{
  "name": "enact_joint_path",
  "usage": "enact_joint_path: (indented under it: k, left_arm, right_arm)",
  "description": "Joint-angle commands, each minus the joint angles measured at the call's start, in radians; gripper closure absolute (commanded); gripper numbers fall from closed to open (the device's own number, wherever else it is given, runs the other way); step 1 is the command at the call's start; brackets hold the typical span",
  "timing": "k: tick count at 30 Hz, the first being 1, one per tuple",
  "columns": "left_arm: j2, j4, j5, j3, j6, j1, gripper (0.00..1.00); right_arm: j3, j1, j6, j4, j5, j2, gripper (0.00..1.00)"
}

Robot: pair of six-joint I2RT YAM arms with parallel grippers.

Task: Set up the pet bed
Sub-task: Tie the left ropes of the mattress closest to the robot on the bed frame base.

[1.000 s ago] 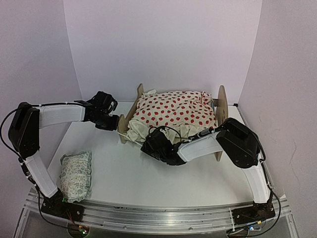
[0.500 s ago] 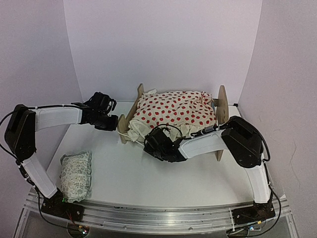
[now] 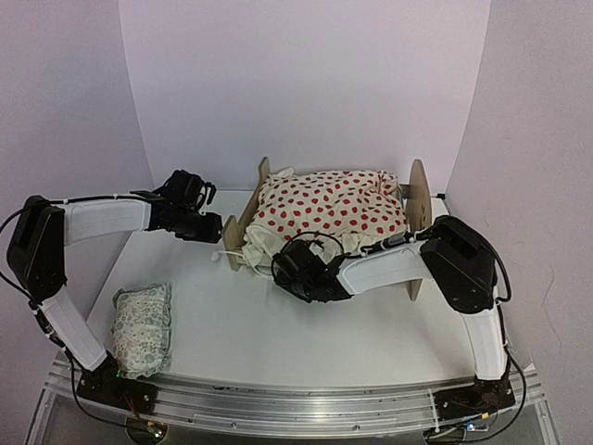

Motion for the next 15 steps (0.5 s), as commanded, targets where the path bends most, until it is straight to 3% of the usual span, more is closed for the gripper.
enact_joint_path:
  k: [1, 4, 10, 15]
  left_arm:
    - [-0.082, 0.001, 0.023, 0.047, -0.002, -0.007, 0.28]
    - [-0.105, -0.028, 0.02, 0.072, 0.0, -0.007, 0.23]
    - [-0.13, -0.082, 0.024, 0.101, -0.001, -0.007, 0.21]
    - [-0.147, -0.153, -0.009, 0.141, -0.007, -0.009, 0.21]
  right_arm:
    - [-0.007, 0.012, -0.04, -0.099, -0.027, -0.107, 0.66]
    - [0.013, 0.03, -0.1, -0.16, -0.072, -0.152, 0.61]
    - [0.035, 0.05, -0.141, -0.233, -0.228, -0.202, 0.52]
    - [0.123, 0.088, -0.273, -0.42, -0.277, -0.258, 0.49]
